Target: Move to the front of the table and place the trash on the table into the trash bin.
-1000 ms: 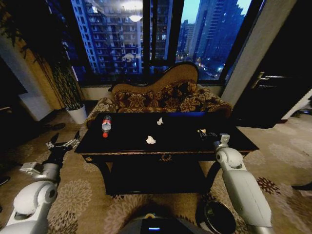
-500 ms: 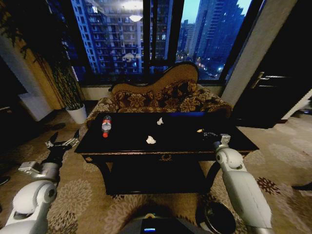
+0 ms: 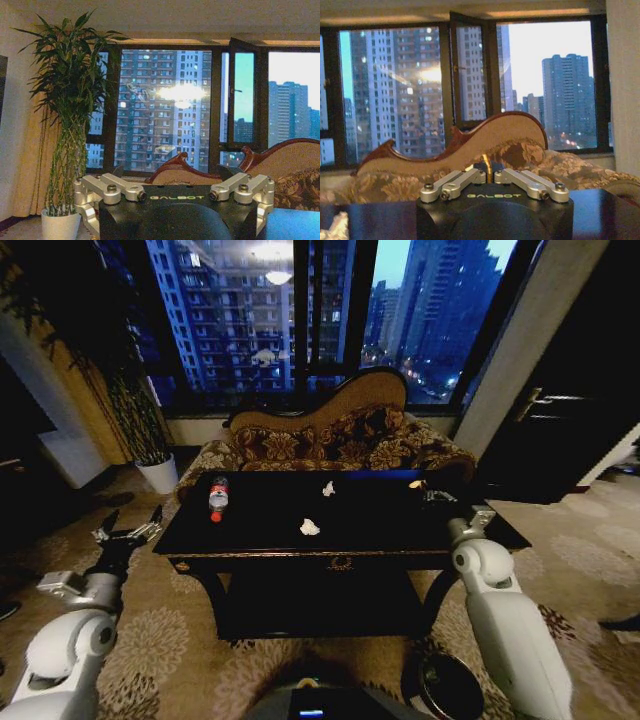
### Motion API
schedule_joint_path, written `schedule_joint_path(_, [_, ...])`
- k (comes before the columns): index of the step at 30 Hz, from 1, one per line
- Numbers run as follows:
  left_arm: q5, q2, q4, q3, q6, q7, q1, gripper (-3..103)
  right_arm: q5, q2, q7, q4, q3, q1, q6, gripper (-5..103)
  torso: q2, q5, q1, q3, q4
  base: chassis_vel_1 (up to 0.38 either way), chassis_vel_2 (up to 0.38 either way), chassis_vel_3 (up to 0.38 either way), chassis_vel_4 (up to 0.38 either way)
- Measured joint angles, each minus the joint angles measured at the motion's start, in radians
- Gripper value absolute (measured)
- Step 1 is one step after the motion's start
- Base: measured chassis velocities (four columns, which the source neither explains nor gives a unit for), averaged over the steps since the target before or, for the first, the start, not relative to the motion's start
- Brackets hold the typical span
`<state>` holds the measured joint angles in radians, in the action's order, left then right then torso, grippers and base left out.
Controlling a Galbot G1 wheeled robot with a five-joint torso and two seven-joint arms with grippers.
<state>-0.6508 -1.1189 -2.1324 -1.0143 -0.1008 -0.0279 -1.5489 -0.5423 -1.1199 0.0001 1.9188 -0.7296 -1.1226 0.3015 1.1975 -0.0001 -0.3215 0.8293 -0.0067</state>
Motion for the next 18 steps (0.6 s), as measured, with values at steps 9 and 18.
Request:
schedule_joint_path(9, [-0.001,0.004,0.001,-0.004,0.001,0.0,0.0,100,0.004,-0.018,0.0,0.024,-0.009,-0.028,-0.005,3,0.0,0.0,0.0,0.0,0.0002,0.0,0.0,0.0,0.0])
schedule_joint_path(18, [-0.003,0.007,0.002,-0.012,0.005,-0.002,-0.007,100,0.012,-0.025,0.0,0.022,-0.006,-0.033,-0.007,3,0.0,0.0,0.0,0.0,0.0002,0.088,-0.087,-0.09,0.089])
